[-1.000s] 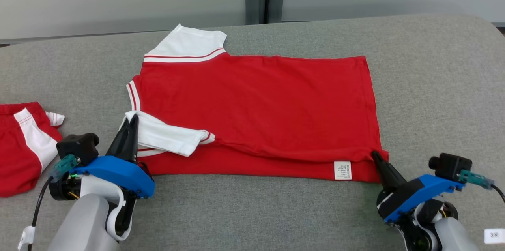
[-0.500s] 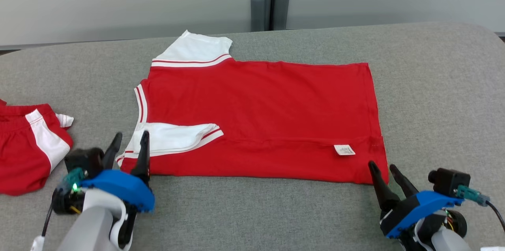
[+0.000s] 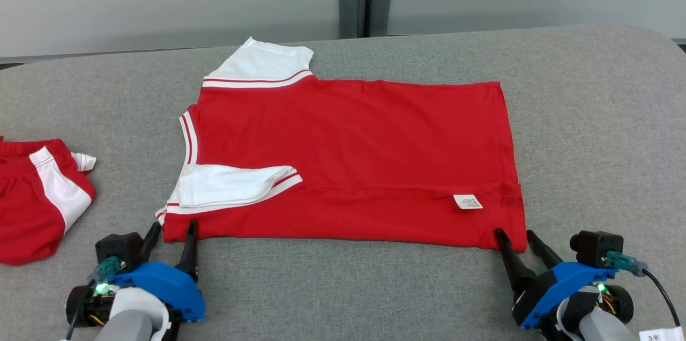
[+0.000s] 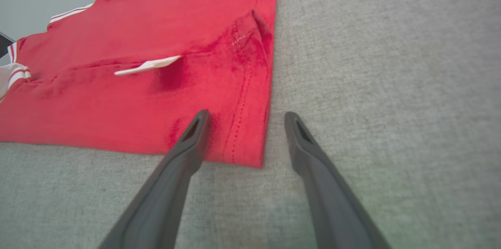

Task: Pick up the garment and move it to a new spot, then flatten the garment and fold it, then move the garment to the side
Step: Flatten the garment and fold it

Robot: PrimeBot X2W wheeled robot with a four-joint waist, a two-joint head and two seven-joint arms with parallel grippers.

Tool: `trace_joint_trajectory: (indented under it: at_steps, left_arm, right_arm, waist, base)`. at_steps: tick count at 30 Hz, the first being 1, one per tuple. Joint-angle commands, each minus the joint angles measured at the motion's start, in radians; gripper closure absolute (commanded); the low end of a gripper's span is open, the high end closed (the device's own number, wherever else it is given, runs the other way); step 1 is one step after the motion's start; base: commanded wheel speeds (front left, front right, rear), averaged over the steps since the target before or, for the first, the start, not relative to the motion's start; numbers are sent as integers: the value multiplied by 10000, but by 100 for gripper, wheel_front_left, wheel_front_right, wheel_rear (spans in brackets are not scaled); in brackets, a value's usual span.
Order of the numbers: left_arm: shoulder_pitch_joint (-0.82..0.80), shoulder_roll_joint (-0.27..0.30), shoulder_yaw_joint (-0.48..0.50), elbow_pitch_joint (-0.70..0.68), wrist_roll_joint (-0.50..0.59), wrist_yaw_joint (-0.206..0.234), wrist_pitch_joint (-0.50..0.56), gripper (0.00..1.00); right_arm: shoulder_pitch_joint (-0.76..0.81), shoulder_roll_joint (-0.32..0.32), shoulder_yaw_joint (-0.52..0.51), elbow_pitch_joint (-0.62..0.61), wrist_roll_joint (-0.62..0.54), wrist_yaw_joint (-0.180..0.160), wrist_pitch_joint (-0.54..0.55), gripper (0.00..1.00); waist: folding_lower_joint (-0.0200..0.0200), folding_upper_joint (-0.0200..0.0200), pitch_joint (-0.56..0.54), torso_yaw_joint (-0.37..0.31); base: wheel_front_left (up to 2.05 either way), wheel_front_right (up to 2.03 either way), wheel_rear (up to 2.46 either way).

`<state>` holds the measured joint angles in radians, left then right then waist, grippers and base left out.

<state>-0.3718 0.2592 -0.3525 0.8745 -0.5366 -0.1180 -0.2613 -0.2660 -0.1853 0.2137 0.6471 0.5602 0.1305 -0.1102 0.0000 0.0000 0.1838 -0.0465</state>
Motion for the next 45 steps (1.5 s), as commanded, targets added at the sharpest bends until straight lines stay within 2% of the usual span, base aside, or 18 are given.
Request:
trace_joint_trajectory:
  at_steps: [1, 2, 3, 4, 5, 6, 7, 13, 21, 29, 38, 39, 40, 41, 42, 43, 45]
  left_arm:
    - [-247, -169, -81, 252, -94, -10, 20, 46]
    - [-247, -169, -81, 252, -94, -10, 20, 46]
    - [-319, -204, -109, 348, -116, -28, 17, 71]
    - [-373, -279, -124, 410, -172, -44, 10, 100]
    - [-413, -346, -113, 436, -213, -63, -4, 100]
    - [-431, -385, -103, 449, -246, -71, -17, 100]
    - [-411, -396, -76, 459, -271, -80, -21, 100]
    - [180, -488, 175, -317, -167, -95, -44, 100]
    - [2174, -592, 465, -1897, 350, 296, -48, 100]
    - [3871, -433, 662, -3389, 495, 725, -51, 100]
    - [4768, -350, 614, -4536, 336, 1059, 362, 100]
    - [4829, -382, 586, -4573, 315, 1086, 370, 89]
    - [4867, -417, 566, -4583, 314, 1107, 350, 41]
    - [4885, -478, 550, -4577, 284, 1116, 336, 0]
    - [4886, -503, 509, -4519, 309, 1147, 339, 0]
    - [4854, -475, 466, -4487, 399, 1181, 320, 0]
    - [4738, -418, 424, -4422, 510, 1212, 275, 0]
  right_arm:
    - [-212, 121, 141, 364, -89, 5, 79, 0]
    - [-212, 121, 141, 364, -89, 5, 79, 0]
    - [-263, 179, 195, 466, -87, 5, 48, 0]
    - [-291, 217, 259, 539, -47, 5, 47, 15]
    - [-306, 269, 312, 622, 4, 5, 27, 52]
    - [-301, 286, 352, 690, 47, 5, -4, 58]
    - [-292, 289, 396, 755, 95, 5, -51, 100]
    - [-3, 146, 578, 781, 414, 5, -451, 100]
    - [1212, -213, 593, -100, 828, 5, -560, 100]
    - [2850, -719, 14, -1919, 609, 3, 267, 100]
    - [4137, -385, -1248, -3418, 125, 3, 1657, 100]
    - [4188, -293, -1295, -3504, 67, 3, 1794, 100]
    - [4204, -187, -1378, -3569, 26, 3, 1868, 100]
    - [4212, -102, -1431, -3602, -39, 3, 1932, 91]
    - [4219, -25, -1464, -3613, -102, 3, 1964, 5]
    - [4213, 39, -1491, -3625, -159, 3, 1983, 0]
    - [4088, 135, -1515, -3712, -368, 3, 1911, 0]
  waist:
    - [0, 0, 34, 10]
    - [0, 0, 34, 10]
    - [0, 0, 30, 18]
    - [0, 0, 14, 42]
    - [0, 0, -20, 80]
    - [0, 0, -63, 125]
    - [0, 0, -123, 177]
    - [0, 0, -638, 509]
    - [0, 0, -1461, 799]
    - [0, 0, -1680, 811]
    - [0, 0, -1629, 624]
    - [0, 0, -1618, 601]
    - [0, 0, -1612, 581]
    - [0, 0, -1607, 560]
    - [0, 0, -1600, 541]
    - [0, 0, -1590, 522]
    - [0, 0, -1557, 490]
  base:
    - [0, 0, 0]
    - [0, 0, 0]
    - [0, 0, 0]
    - [0, 0, 0]
    - [0, 0, 0]
    - [0, 0, 0]
    - [0, 0, 0]
    - [0, 0, 0]
    - [0, 0, 0]
    - [0, 0, 0]
    - [0, 0, 0]
    - [0, 0, 0]
    - [0, 0, 0]
    - [0, 0, 0]
    - [0, 0, 0]
    - [0, 0, 0]
    - [0, 0, 0]
